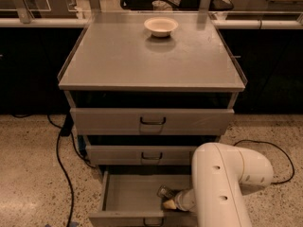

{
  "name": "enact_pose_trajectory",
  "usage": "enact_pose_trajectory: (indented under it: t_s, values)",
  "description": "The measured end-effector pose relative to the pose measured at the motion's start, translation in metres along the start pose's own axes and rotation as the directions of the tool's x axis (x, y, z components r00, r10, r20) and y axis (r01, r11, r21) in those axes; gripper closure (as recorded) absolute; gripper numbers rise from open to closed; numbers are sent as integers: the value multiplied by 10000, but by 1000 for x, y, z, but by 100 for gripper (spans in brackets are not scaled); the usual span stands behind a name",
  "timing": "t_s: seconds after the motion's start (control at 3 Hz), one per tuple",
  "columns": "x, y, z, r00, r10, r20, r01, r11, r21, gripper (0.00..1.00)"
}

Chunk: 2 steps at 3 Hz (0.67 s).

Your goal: Pick water bottle from bottom drawer and place on counter

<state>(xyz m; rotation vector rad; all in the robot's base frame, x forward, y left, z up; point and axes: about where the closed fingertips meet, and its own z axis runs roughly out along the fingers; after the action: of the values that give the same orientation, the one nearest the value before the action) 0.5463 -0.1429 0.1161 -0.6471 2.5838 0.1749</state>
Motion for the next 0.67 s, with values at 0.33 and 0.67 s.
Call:
enact_pose_trajectory:
  t_s: [0.33,0.67]
  values:
    - [0,0,0,10000,0,0,0,10000,0,41]
    - [0,0,0,10000,0,0,0,10000,0,64]
